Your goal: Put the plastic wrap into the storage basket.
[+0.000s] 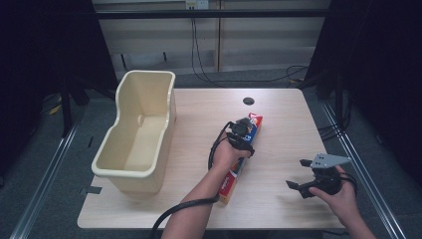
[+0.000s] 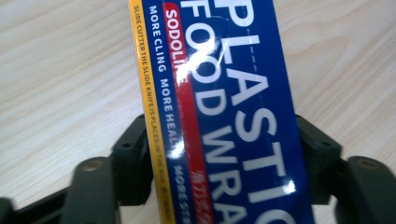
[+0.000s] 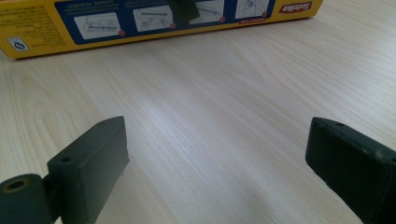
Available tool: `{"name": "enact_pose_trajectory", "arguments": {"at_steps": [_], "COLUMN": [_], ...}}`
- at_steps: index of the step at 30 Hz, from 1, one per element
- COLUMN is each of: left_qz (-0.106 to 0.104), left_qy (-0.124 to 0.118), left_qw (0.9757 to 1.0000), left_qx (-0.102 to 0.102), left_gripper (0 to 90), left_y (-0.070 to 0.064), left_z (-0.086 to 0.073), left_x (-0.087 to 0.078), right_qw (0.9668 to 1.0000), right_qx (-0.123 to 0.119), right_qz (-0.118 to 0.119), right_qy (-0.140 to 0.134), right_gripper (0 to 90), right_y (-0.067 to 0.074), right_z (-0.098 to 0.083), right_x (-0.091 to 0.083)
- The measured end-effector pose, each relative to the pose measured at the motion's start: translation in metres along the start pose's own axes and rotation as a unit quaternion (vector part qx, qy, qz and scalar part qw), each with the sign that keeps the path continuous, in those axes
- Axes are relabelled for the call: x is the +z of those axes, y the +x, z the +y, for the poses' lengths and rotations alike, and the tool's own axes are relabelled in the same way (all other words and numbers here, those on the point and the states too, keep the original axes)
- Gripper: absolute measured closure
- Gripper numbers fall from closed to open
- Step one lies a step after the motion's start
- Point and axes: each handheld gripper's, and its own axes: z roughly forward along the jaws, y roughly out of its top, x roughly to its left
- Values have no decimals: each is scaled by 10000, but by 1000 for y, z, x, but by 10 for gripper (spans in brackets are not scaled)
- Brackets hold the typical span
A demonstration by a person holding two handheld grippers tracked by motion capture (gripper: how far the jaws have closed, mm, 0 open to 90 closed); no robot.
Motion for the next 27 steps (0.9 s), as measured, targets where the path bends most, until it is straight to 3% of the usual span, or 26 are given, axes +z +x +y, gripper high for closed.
{"name": "enact_pose_trajectory", "arguments": {"at_steps": [2, 6, 10, 21, 27], "left_qz": [-33, -51, -125, -168, -142], "left_qy": [95, 164, 205, 145, 109], "left_qw": [9999, 9998, 9996, 9997, 9997], "left_qx": [135, 74, 137, -63, -142], "left_gripper": [391, 395, 396, 398, 399], "left_y": [1, 1, 6, 23, 27], "left_z": [0, -3, -3, -2, -3], "left_x": [-4, -8, -20, -67, -80], "right_qw": [10000, 10000, 10000, 10000, 10000], "right_qx": [-1, -12, -4, -5, -31], "right_qz": [-25, -33, -36, -3, -5], "right_qy": [-21, -39, -29, -19, -40], "right_gripper": [57, 57, 55, 51, 51], "right_y": [0, 0, 0, 1, 2], "right_z": [1, 0, 0, 1, 1], "right_x": [0, 0, 0, 1, 1]}}
